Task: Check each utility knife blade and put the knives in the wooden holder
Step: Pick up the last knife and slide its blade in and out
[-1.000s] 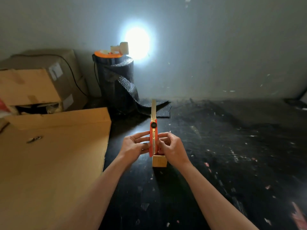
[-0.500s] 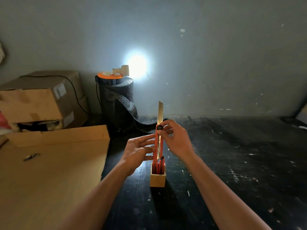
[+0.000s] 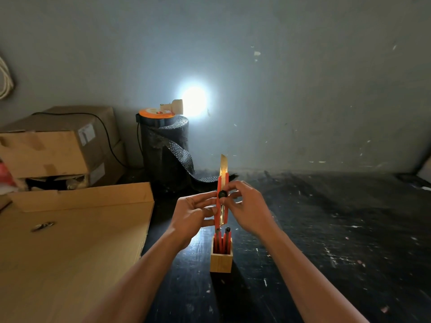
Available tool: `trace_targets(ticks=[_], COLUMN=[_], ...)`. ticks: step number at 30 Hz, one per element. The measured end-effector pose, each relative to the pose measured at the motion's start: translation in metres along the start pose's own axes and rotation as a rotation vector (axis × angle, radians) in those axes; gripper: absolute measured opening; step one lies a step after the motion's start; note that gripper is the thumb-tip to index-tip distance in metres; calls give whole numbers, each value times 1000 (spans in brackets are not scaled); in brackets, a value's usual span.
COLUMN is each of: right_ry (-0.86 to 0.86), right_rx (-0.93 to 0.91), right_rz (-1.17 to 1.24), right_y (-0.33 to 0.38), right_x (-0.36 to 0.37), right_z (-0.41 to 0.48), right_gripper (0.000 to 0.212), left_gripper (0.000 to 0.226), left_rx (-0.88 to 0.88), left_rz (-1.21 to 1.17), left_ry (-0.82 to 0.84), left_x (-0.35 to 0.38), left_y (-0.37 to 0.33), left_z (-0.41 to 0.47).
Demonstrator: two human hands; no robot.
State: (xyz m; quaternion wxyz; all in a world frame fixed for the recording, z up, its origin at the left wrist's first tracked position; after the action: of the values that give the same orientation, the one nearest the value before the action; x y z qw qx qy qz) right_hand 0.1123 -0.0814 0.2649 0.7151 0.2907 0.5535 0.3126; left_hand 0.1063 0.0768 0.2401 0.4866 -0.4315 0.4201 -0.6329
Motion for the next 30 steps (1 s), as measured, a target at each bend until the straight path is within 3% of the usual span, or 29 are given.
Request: trace_targets(ticks=[17,21,27,30], right_ry=[11,-64,-22,-19], right_rx=[-48,5,-53,-42], right_rz=[-44,-7,4,-6], right_y=[-15,-10,-12,-12], right_x=[13,11,17,16], right_z=[-16,-15,-18,-17], right_gripper=[35,20,35,26], left_gripper=[39,44,40,39], left_rx=[44,42,56,61], left_rz=[10,-4,12,28], left_ry=[-20,-19,-57,-51], left_x=[2,4,-1,-1], left_y=[-8,-9,-7,-9], left_z=[20,21,20,20])
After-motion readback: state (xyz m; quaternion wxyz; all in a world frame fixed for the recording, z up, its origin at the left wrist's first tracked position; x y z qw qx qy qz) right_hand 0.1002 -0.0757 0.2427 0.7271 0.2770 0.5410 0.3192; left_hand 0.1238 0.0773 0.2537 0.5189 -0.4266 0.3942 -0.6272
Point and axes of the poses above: each hand's wrist, its own z-axis towards the middle knuckle, its own x-axis out of the palm, y = z × x, the point moved 4 cm from there along z, towards the middle knuckle, and after that the axes turned 14 degrees about x, right-handed, at the moved point
